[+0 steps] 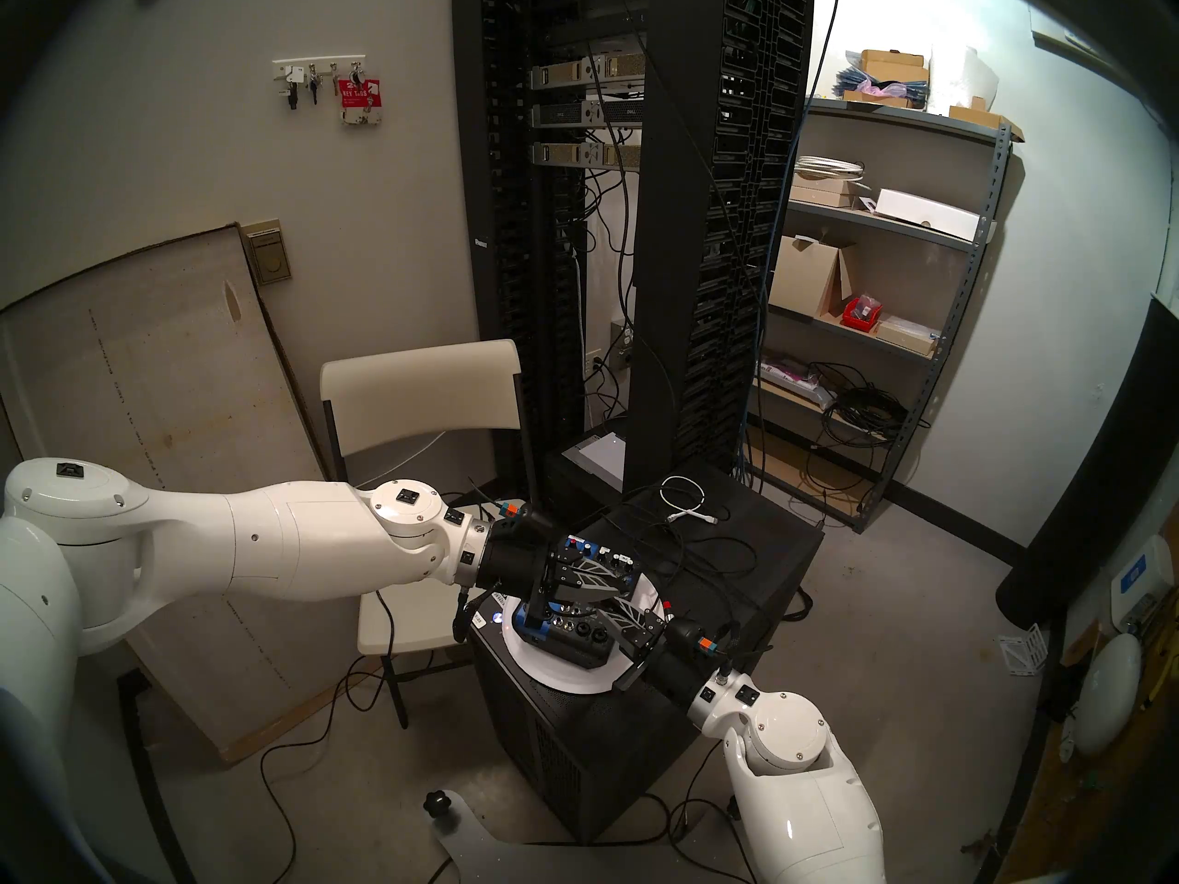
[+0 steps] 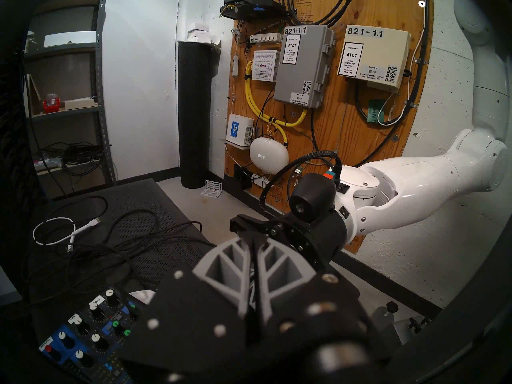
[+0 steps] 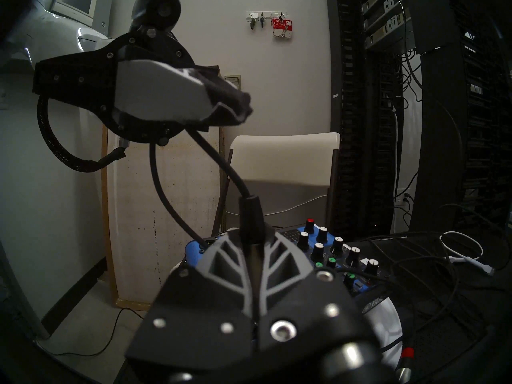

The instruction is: Insert aux cable

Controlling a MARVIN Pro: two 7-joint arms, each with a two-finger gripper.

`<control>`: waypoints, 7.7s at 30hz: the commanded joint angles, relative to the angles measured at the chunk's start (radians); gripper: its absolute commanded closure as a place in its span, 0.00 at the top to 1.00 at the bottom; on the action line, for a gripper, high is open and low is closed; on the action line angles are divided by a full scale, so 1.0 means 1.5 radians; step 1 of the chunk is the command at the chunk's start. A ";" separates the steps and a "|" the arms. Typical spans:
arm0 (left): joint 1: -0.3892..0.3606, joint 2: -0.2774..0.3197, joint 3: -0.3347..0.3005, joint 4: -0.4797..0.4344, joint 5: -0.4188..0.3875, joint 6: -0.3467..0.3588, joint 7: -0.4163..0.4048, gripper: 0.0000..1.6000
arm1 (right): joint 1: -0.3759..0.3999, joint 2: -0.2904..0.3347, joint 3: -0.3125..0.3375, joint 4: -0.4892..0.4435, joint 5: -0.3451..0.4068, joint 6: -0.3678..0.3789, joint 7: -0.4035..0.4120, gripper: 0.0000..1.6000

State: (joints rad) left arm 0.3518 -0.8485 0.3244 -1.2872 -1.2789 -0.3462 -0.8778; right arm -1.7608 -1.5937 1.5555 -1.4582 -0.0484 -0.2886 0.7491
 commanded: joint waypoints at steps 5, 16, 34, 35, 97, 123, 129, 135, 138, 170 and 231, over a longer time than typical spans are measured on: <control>-0.011 0.001 -0.009 -0.001 -0.002 -0.002 0.004 0.00 | 0.001 -0.004 -0.002 -0.009 0.007 -0.001 0.004 0.00; -0.010 0.001 -0.009 -0.002 -0.003 -0.002 0.005 0.00 | 0.000 -0.004 -0.005 -0.008 0.007 0.000 0.001 0.00; -0.014 0.001 -0.007 -0.001 0.000 0.000 0.001 0.00 | -0.007 -0.002 -0.011 -0.022 0.013 0.007 0.004 0.00; -0.014 0.001 -0.007 -0.001 0.000 0.000 0.001 0.00 | -0.007 -0.003 -0.010 -0.022 0.012 0.007 0.004 0.00; -0.029 0.008 0.007 -0.017 0.019 0.021 0.016 0.00 | -0.015 0.002 -0.023 0.067 0.013 -0.095 -0.048 0.00; -0.055 0.037 -0.013 -0.047 0.041 0.025 0.040 0.36 | -0.020 0.005 -0.026 0.066 0.020 -0.091 -0.044 0.00; -0.058 0.051 -0.014 -0.062 0.043 0.026 0.049 0.91 | -0.019 0.005 -0.026 0.068 0.018 -0.092 -0.045 0.00; -0.077 0.100 -0.006 -0.112 0.061 0.035 0.051 1.00 | -0.017 0.004 -0.027 0.071 0.017 -0.093 -0.047 0.00; -0.085 0.128 0.001 -0.146 0.077 0.043 0.060 1.00 | -0.015 0.004 -0.027 0.074 0.017 -0.094 -0.048 0.00; -0.109 0.214 0.000 -0.239 0.136 0.093 0.146 0.99 | -0.003 0.003 -0.032 0.099 0.007 -0.106 -0.066 0.00; -0.151 0.272 -0.033 -0.221 0.117 0.099 0.164 1.00 | -0.012 0.000 -0.025 0.069 0.017 -0.102 -0.064 0.44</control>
State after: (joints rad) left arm 0.1408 -0.4372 0.2901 -1.6152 -1.0965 -0.1953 -0.6282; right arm -1.7764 -1.5920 1.5174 -1.3251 -0.0335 -0.4381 0.6541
